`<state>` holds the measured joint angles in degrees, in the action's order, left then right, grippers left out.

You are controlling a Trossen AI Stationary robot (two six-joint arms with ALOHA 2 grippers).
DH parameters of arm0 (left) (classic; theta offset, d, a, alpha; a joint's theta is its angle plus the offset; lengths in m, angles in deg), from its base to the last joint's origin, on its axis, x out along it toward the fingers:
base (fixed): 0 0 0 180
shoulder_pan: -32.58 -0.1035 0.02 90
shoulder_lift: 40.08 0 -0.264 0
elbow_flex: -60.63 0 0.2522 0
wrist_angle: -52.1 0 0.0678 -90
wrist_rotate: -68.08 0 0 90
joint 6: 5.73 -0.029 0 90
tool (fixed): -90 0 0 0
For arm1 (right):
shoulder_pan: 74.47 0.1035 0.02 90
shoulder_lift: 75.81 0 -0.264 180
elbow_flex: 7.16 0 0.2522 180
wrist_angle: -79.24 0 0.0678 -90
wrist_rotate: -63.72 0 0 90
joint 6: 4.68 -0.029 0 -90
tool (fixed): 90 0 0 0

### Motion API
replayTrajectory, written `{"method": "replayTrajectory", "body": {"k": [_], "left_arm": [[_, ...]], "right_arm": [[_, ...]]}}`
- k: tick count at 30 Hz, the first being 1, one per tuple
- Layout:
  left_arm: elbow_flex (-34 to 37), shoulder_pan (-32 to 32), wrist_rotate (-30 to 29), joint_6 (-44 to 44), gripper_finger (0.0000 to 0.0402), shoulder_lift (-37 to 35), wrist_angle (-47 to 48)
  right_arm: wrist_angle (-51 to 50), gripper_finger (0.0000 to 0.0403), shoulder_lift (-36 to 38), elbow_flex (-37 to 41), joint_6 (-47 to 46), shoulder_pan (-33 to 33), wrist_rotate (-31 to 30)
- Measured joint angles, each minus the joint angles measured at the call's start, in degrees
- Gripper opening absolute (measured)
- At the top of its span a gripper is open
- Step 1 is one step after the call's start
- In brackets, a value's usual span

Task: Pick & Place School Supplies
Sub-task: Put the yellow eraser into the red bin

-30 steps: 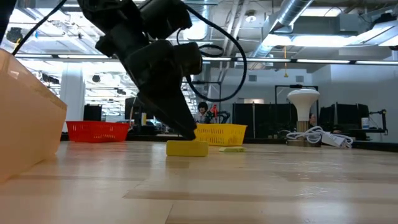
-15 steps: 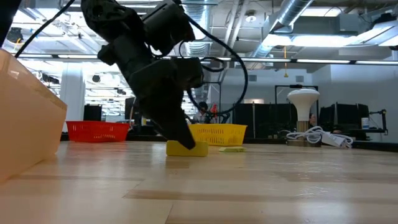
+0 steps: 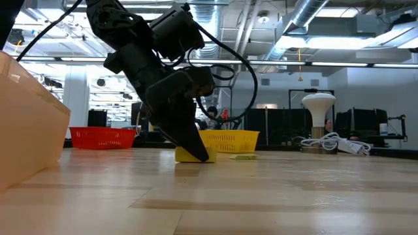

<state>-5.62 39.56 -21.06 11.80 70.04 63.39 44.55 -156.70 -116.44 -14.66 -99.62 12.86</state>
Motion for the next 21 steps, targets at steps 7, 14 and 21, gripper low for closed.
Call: {"method": "replayTrajectory", "body": {"k": [7, 14, 21], "left_arm": [[-0.5, -2.3, 0.5, 4.3, 0.0028, -2.9, -0.2], [-1.2, -10.4, -4.7, 4.3, 0.0026, -13.8, -0.3], [-1.2, -23.5, -10.1, -2.6, 0.0026, -26.4, 11.3]], "right_arm": [[0.5, 0.0281, 0.0, 0.0, -0.1, 0.0, 0.0], [1.1, 0.0281, 0.0, 0.0, -0.1, 0.0, 0.0], [4.1, 0.0281, 0.0, 0.0, -0.1, 0.0, 0.0]]}}
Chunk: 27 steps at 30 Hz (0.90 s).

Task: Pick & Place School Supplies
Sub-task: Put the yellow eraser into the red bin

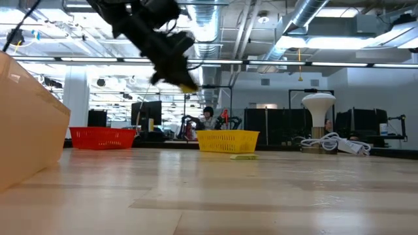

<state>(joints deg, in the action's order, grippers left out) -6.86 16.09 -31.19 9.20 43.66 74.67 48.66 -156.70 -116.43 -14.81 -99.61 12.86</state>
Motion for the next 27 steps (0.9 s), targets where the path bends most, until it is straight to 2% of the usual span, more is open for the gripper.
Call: {"method": "replayTrajectory", "body": {"k": [7, 12, 16, 21, 25, 27], "left_arm": [[2.6, -17.0, -0.4, -7.1, 0.0026, -9.5, 11.6], [7.9, -29.8, 2.9, -7.1, 0.0026, -14.9, 12.4], [13.5, -37.7, 5.5, -5.7, 0.0026, -18.2, 12.7], [19.6, -43.5, 9.6, -6.1, 0.0026, -20.4, 12.1], [22.5, -43.4, 11.2, -7.0, 0.003, -20.2, 7.8], [23.5, -43.4, 11.2, -6.6, 0.0051, -19.7, 6.2]], "right_arm": [[0.2, 0.0281, 0.0, 0.0, 0.0, 0.0, 0.0], [0.3, 0.0281, 0.0, 0.0, 0.0, 0.0, -0.1], [0.4, 0.0281, 0.0, 0.0, 0.0, 0.0, -0.1], [0.7, 0.0281, 0.0, 0.0, 0.0, -0.2, -0.1], [0.7, 0.0281, 0.0, 0.0, 0.0, -0.2, -0.1], [0.7, 0.0281, 0.0, 0.0, 0.0, -0.2, -0.1]]}}
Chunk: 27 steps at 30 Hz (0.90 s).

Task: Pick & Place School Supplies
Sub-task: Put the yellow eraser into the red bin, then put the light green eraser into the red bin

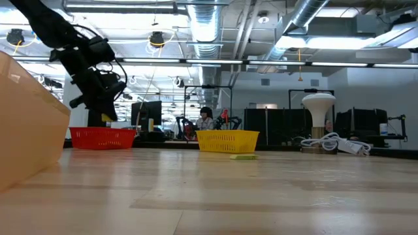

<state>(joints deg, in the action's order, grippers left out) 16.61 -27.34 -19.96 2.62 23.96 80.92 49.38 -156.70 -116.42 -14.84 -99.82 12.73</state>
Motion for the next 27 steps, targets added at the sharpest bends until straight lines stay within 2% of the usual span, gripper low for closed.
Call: {"method": "replayTrajectory", "body": {"k": [5, 11, 14, 16, 19, 22, 24, 27], "left_arm": [[0.2, 0.0, -0.6, 0.3, 0.0117, 0.2, -1.5], [0.2, 0.0, -0.2, 3.9, 0.0163, 0.1, -2.2], [0.2, 0.1, 6.6, 10.9, 0.0174, -1.2, -5.3], [0.1, 1.2, 12.7, 16.0, 0.0176, -2.8, -11.1], [0.1, 5.5, 18.7, 24.9, 0.0172, -6.2, -21.1], [0.0, 12.8, 18.9, 30.7, 0.0164, -10.0, -29.6], [0.0, 18.5, 16.2, 33.1, 0.0158, -12.3, -32.2], [0.0, 28.0, 8.0, 36.9, 0.0148, -15.0, -33.0]], "right_arm": [[0.0, 0.0281, 0.0, 0.0, -0.4, -0.2, 0.0], [0.0, 0.0281, 0.0, 0.0, -0.6, -0.2, 0.0], [0.0, 0.0281, 0.0, 0.0, -0.6, -0.2, 0.0], [0.1, 0.0281, 0.0, 0.0, -0.6, -0.2, 0.0], [0.0, 0.0281, 0.0, 0.0, -2.4, -0.3, 0.0], [-4.5, 0.028, 0.0, 0.0, -4.3, -0.7, 0.0], [-9.8, 0.0273, 0.0, 0.0, -1.3, -0.3, 0.0], [-17.0, 0.0239, 0.0, 0.0, 2.9, 0.7, -0.2]]}}
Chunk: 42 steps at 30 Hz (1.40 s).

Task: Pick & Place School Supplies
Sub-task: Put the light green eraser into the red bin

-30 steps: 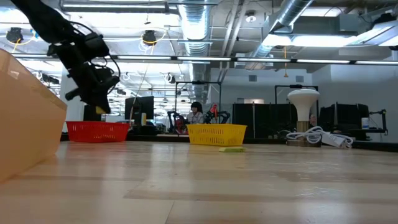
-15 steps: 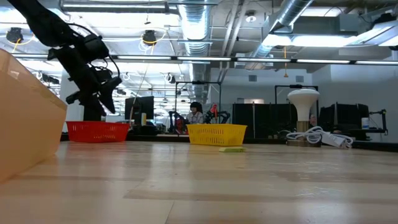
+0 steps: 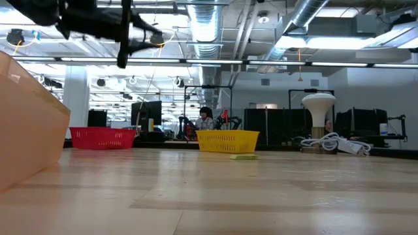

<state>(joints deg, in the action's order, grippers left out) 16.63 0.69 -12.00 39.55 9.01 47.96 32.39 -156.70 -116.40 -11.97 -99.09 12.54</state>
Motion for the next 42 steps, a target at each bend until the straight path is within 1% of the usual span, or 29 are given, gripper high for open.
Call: {"method": "replayTrajectory", "body": {"k": [3, 6, 8, 9, 13, 15, 18, 21, 23, 25, 27, 29, 31, 32, 34, 36, 40, 42], "left_arm": [[0.0, 9.9, -8.8, 0.2, 0.0141, -1.1, -2.1], [0.0, 19.1, -18.0, 0.2, 0.0136, -0.8, -3.6], [0.0, 24.0, -23.5, 0.2, 0.0134, 0.0, -4.4], [0.0, 26.0, -25.6, 0.2, 0.0134, 0.5, -4.2], [0.0, 32.0, -32.3, 1.4, 0.0133, 2.9, -4.8], [0.0, 33.6, -34.3, 3.2, 0.0133, 4.3, -5.3], [0.0, 34.9, -35.1, 4.6, 0.0133, 6.1, -5.9], [0.0, 35.3, -35.1, 4.7, 0.0133, 7.4, -6.3], [0.0, 35.3, -35.2, 4.5, 0.0133, 8.0, -6.7], [0.0, 35.3, -35.2, 2.9, 0.0133, 8.2, -6.4], [0.0, 34.9, -35.2, 1.2, 0.0133, 8.1, -6.7], [0.0, 34.6, -35.2, 0.0, 0.0133, 8.0, -6.6], [0.0, 34.4, -35.0, -1.7, 0.0133, 7.5, -6.7], [0.0, 34.2, -34.5, -2.9, 0.0133, 7.5, -7.0], [0.0, 33.6, -32.6, -4.4, 0.0133, 7.6, -6.5], [0.0, 33.0, -30.5, -4.6, 0.0133, 7.5, -6.6], [0.0, 32.6, -27.1, -6.6, 0.0133, 7.6, -6.6], [0.0, 32.6, -25.8, -8.0, 0.0133, 7.6, -6.5]], "right_arm": [[-7.5, 0.0173, 0.0, 0.0, 5.0, 1.4, -0.4], [-13.6, 0.0086, -0.6, 0.4, 10.3, 3.7, -4.7], [-18.0, 0.0028, -1.1, 1.8, 12.7, 5.0, -5.9], [-19.4, 0.0015, -1.1, 3.2, 13.5, 5.5, -5.9], [-18.2, 0.001, -0.8, 13.3, 13.3, 8.5, -5.7], [-15.1, 0.0003, -1.0, 19.7, 11.5, 10.0, -5.8], [-4.8, 0.0002, -0.8, 29.5, 6.2, 12.4, -5.6], [10.0, 0.0001, -0.9, 38.8, -4.5, 14.8, -6.1], [21.4, 0.0, -0.9, 43.7, -13.7, 16.5, -9.7], [29.1, 0.0, -0.9, 47.3, -22.2, 18.4, -17.3], [32.9, 0.0, -0.9, 48.9, -29.3, 20.5, -26.7], [33.0, 0.0, -0.9, 49.0, -34.4, 22.2, -35.3], [32.4, 0.0, -1.9, 48.9, -38.7, 23.4, -41.8], [31.6, 0.0, -2.5, 49.0, -41.3, 23.8, -43.9], [31.5, 0.0, -4.3, 49.0, -46.0, 24.3, -46.2], [31.5, 0.0, -6.6, 49.0, -49.8, 24.8, -47.1], [36.1, 0.0, -12.4, 48.9, -54.3, 26.6, -46.9], [36.7, 0.0, -14.5, 47.5, -55.6, 27.4, -46.8]]}}
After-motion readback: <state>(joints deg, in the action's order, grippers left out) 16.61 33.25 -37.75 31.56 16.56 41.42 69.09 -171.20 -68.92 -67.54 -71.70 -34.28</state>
